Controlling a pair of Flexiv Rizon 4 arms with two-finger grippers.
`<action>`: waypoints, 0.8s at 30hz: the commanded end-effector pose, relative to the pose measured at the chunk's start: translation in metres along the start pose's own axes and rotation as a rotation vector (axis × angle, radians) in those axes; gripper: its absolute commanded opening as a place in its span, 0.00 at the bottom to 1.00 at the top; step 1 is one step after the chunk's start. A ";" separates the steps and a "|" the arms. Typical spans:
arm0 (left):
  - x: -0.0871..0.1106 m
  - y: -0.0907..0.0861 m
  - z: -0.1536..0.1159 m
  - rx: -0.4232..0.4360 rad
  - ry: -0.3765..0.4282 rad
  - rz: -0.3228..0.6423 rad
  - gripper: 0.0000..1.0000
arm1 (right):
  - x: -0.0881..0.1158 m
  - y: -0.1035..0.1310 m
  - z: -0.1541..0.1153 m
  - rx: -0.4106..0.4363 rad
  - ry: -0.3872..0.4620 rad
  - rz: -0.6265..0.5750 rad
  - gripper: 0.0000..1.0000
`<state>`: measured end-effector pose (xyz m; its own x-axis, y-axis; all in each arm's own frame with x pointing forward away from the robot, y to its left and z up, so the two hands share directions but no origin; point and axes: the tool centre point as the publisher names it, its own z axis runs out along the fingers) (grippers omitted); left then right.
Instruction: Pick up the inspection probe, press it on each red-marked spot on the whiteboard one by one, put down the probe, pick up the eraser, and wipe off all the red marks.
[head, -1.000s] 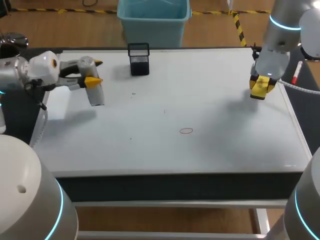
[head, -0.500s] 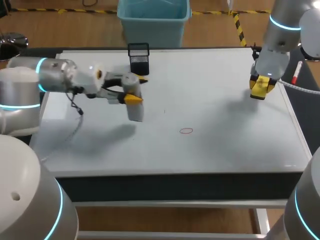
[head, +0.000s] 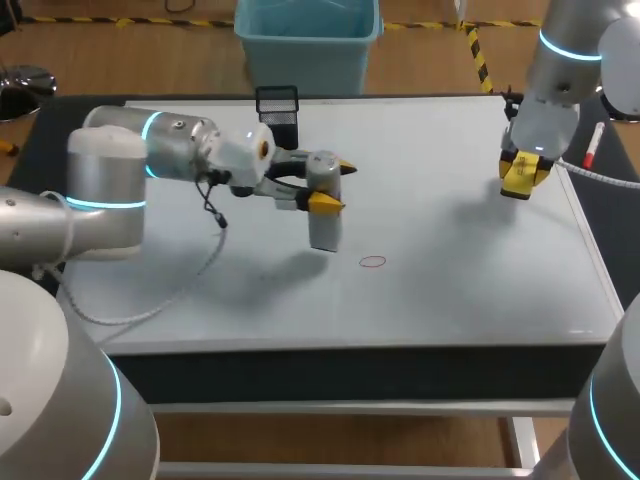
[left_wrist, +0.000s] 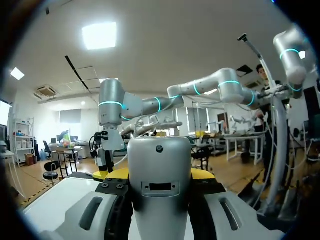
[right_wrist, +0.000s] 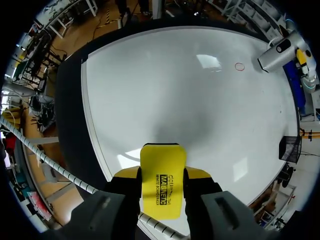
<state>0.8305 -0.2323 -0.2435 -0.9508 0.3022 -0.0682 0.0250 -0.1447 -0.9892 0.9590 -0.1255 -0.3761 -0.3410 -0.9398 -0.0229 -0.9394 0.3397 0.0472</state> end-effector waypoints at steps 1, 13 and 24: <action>-0.002 0.009 0.020 0.030 -0.014 0.003 0.00 | 0.001 0.000 -0.001 0.002 0.001 -0.002 0.00; -0.010 0.023 0.055 0.041 -0.003 -0.013 0.00 | 0.001 0.000 -0.001 0.002 0.001 -0.002 0.00; -0.021 0.035 0.064 0.038 0.004 -0.031 0.00 | 0.001 0.000 -0.001 0.002 0.001 -0.002 0.00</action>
<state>0.8275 -0.3004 -0.2652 -0.9519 0.3042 -0.0376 -0.0138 -0.1650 -0.9862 0.9589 -0.1255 -0.3761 -0.3409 -0.9398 -0.0228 -0.9394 0.3396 0.0471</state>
